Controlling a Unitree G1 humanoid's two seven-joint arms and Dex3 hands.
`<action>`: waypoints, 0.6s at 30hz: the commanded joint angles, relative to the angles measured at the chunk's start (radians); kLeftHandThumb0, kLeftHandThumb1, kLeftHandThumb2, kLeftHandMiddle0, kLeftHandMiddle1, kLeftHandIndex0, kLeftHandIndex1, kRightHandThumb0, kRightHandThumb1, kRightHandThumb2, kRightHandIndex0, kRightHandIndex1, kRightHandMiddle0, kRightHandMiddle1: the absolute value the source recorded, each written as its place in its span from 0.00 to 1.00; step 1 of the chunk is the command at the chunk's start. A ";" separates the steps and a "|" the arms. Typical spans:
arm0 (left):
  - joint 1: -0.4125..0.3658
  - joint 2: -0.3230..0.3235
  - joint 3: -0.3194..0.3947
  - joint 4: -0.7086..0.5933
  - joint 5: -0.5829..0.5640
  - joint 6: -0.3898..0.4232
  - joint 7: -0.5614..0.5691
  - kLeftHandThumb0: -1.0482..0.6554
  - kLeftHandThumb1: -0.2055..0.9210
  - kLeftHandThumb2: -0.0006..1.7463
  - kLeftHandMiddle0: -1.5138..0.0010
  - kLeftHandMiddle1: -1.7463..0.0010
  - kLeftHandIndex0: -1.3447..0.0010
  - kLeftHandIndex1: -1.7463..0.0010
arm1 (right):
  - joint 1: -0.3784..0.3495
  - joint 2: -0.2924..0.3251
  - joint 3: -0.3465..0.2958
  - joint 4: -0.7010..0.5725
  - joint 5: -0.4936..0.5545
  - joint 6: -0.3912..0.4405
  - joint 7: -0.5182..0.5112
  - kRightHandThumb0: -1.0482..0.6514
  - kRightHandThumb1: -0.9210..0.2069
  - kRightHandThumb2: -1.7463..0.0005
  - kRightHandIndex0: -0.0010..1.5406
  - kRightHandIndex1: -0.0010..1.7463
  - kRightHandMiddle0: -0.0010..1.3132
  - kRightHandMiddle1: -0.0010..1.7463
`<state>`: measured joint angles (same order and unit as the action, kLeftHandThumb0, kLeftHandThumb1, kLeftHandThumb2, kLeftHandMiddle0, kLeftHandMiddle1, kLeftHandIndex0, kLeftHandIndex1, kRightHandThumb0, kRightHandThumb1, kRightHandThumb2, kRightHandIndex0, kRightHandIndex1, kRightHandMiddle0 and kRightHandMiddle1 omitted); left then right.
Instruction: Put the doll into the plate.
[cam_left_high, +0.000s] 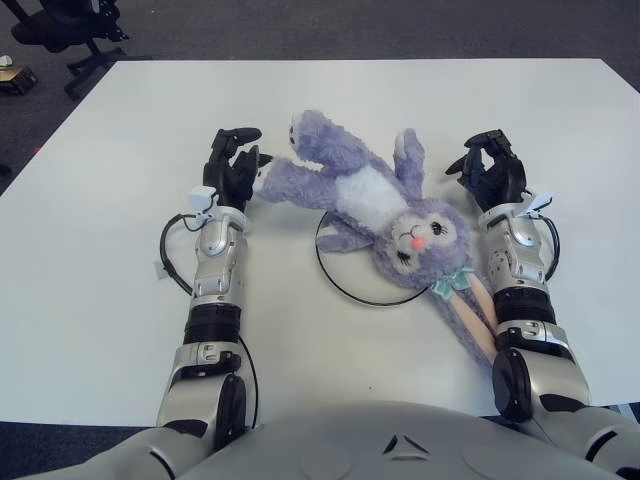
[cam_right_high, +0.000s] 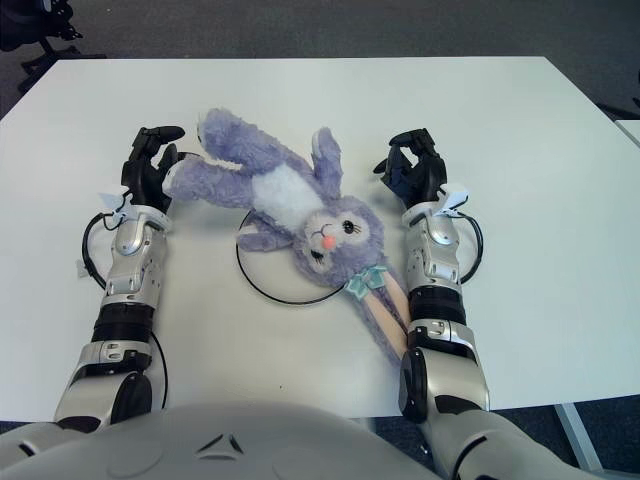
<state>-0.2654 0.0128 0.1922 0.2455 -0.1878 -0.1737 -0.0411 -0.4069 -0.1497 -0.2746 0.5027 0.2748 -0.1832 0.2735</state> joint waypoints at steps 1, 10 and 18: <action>0.032 0.011 -0.001 -0.007 -0.004 0.031 -0.007 0.61 1.00 0.16 0.66 0.18 0.73 0.21 | 0.014 -0.014 -0.002 0.006 0.013 0.023 0.011 0.41 0.03 0.68 0.45 1.00 0.18 1.00; 0.041 0.031 -0.012 -0.047 0.005 0.111 -0.014 0.61 0.99 0.16 0.66 0.19 0.72 0.20 | 0.018 -0.026 0.005 -0.022 -0.005 0.091 -0.007 0.41 0.02 0.70 0.44 1.00 0.17 1.00; 0.051 0.040 -0.023 -0.074 0.013 0.149 -0.011 0.61 0.99 0.16 0.65 0.19 0.72 0.21 | 0.026 -0.036 0.010 -0.043 -0.012 0.119 -0.012 0.41 0.00 0.71 0.44 1.00 0.17 1.00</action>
<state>-0.2321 0.0436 0.1736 0.1839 -0.1819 -0.0464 -0.0479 -0.4059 -0.1766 -0.2699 0.4705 0.2651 -0.0846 0.2689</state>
